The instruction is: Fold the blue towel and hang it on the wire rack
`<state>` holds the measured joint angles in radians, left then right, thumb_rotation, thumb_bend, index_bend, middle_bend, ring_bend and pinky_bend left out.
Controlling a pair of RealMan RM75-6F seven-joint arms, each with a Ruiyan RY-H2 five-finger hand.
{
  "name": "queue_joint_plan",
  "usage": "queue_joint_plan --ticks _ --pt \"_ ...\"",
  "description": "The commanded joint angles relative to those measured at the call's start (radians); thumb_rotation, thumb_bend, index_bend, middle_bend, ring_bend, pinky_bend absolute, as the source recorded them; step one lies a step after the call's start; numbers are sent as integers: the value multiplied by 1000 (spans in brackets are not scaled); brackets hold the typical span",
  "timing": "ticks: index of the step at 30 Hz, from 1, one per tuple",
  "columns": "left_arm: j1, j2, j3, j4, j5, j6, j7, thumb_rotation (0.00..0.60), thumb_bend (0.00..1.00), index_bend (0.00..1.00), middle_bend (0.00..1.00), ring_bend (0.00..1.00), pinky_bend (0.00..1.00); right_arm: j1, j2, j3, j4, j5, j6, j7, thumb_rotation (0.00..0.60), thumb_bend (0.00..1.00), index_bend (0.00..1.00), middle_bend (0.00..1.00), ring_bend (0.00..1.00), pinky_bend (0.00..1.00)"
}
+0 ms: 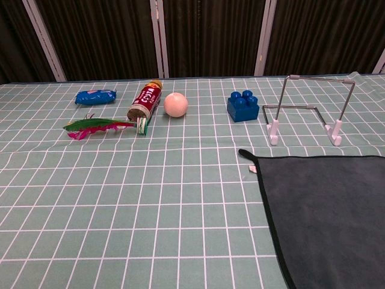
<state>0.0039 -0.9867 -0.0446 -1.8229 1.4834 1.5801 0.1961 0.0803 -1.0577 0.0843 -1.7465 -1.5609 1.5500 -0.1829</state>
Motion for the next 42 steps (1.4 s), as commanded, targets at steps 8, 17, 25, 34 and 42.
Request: queue_joint_plan --ticks 8,17,25,34,42 --pt "-4 -1 -4 3 -13 -8 0 600 0 0 0 0 0 8 6 -27 -15 -20 -39 2 600 0 98 0 0 0" --pt "-17 -24 -14 12 -39 -25 39 600 0 0 0 0 0 127 27 -202 4 -289 -279 189 600 21 296 0 0 0" --pt "-31 -50 -25 18 -84 -48 93 600 0 0 0 0 0 152 -116 -222 133 -356 -318 127 600 93 362 0 0 0" --pt "-36 -45 -28 20 -93 -55 79 600 0 0 0 0 0 167 -212 -283 193 -377 -403 55 600 111 378 0 0 0" --pt "-37 -44 -25 21 -92 -55 78 600 0 0 0 0 0 162 -245 -295 246 -373 -382 38 600 128 401 0 0 0"
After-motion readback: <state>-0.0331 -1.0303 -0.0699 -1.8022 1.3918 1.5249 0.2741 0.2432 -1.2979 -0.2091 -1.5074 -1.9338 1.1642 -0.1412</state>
